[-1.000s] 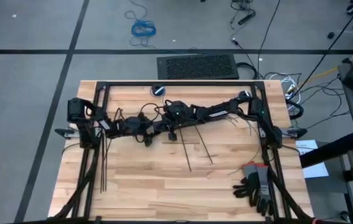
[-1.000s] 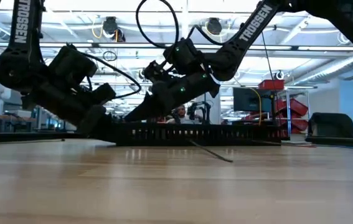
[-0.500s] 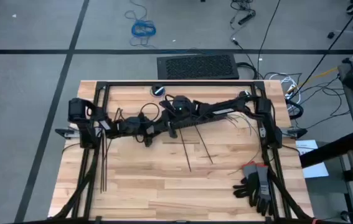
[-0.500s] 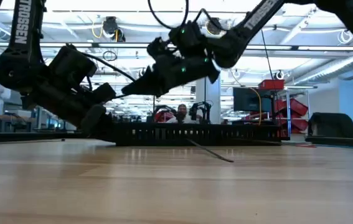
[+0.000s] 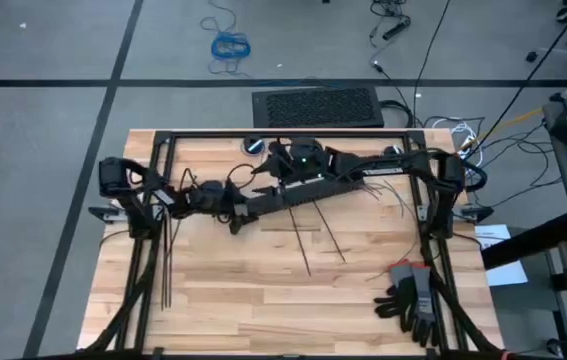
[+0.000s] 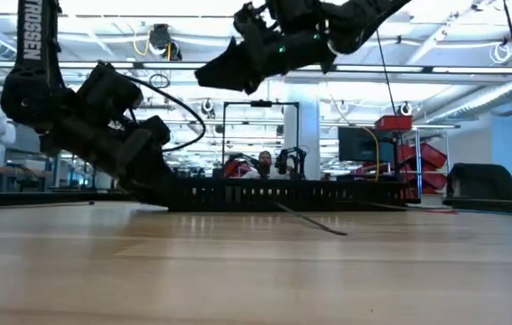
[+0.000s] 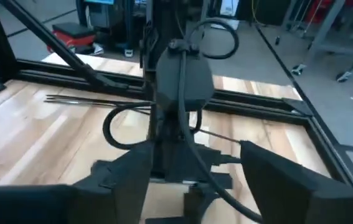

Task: Ziptie cables
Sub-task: Return to Home Position

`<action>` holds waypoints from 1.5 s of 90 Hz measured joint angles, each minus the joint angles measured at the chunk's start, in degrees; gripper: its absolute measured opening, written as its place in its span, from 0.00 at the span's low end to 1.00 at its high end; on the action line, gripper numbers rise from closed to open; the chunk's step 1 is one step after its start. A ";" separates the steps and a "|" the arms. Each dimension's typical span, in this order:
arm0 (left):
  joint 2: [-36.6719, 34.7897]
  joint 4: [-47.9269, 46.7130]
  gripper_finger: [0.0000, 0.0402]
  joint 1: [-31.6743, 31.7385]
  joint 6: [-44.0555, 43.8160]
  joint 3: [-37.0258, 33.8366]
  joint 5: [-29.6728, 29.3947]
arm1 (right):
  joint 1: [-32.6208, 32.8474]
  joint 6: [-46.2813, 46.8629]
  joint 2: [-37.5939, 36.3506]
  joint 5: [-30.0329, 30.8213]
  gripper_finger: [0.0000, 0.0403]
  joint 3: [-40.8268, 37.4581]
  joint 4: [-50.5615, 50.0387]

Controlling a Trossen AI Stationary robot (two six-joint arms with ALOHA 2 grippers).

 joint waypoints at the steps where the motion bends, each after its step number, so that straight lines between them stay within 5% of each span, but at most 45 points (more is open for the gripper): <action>1: -0.57 -0.10 0.88 0.07 0.00 -0.06 0.12 | -0.01 0.01 -0.29 0.07 0.61 0.00 -0.44; 25: -19.31 -11.67 0.88 2.08 4.05 0.00 -0.76 | -3.57 -0.26 -9.69 3.32 0.61 0.00 -11.77; 60: -58.09 -34.77 0.88 8.14 8.73 0.02 -4.51 | -11.97 2.13 -26.58 2.73 0.61 -1.40 -28.81; 94: -84.14 -57.19 0.88 11.71 7.29 3.10 -8.24 | -15.86 12.60 -55.53 5.85 0.61 -34.10 -9.00; 110: -90.61 -63.91 0.88 11.81 5.73 3.15 -10.38 | -16.04 19.25 -65.89 5.89 0.61 -47.66 0.46; 135: -95.04 -68.79 0.88 11.81 4.14 3.21 -11.91 | -16.03 20.39 -77.59 6.20 0.61 -57.63 1.35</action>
